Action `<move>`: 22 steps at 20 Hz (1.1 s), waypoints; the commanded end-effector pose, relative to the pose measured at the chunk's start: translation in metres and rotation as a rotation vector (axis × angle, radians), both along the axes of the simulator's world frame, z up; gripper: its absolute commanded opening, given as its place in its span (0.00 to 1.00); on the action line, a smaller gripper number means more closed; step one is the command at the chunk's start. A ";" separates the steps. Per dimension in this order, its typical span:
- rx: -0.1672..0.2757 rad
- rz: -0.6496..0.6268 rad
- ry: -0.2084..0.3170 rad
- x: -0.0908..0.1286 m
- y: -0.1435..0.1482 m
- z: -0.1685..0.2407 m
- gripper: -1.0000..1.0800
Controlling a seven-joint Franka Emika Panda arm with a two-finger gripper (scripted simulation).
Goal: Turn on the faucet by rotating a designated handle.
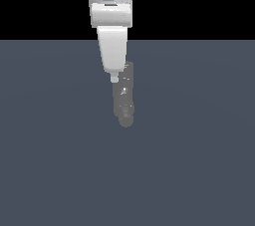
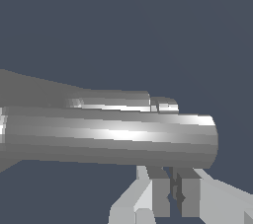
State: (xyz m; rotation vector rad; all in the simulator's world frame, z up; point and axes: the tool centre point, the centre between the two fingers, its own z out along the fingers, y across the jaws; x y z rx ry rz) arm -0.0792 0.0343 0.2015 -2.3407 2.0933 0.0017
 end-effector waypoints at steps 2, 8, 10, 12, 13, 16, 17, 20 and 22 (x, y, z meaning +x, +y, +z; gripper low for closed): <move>-0.001 -0.016 -0.001 0.003 -0.030 0.000 0.00; -0.002 -0.019 0.000 0.007 -0.067 0.000 0.00; -0.002 -0.019 0.000 0.008 -0.079 0.000 0.00; -0.002 -0.020 0.000 0.009 -0.085 0.000 0.00; 0.000 0.011 0.000 0.010 -0.064 0.000 0.00; 0.000 0.008 0.000 0.019 -0.073 0.000 0.00; 0.000 0.007 0.000 0.021 -0.075 0.000 0.00; -0.001 0.003 0.000 0.030 -0.084 0.000 0.00; -0.001 0.001 0.000 0.036 -0.090 0.000 0.00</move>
